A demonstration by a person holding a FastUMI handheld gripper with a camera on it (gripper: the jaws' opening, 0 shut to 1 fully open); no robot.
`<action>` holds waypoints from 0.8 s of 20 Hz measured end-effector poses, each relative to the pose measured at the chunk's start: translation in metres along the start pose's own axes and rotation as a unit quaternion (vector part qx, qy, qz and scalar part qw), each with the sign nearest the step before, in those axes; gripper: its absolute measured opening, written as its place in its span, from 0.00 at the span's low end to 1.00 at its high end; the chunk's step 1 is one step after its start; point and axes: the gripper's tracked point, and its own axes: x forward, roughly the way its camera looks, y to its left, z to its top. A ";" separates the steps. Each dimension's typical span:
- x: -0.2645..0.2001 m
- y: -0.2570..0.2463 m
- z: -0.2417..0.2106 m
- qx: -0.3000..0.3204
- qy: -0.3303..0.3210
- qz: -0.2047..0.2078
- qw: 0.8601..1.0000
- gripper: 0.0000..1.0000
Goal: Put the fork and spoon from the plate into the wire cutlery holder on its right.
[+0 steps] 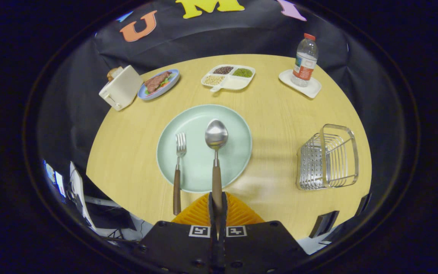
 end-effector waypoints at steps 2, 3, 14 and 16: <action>-0.024 -0.012 0.009 0.008 -0.016 -0.006 1.000 0.00; -0.038 -0.021 0.013 0.014 -0.024 -0.013 1.000 0.00; -0.119 -0.137 -0.010 0.088 0.009 -0.105 0.991 0.00; -0.113 -0.137 -0.021 0.103 0.033 -0.093 0.990 0.01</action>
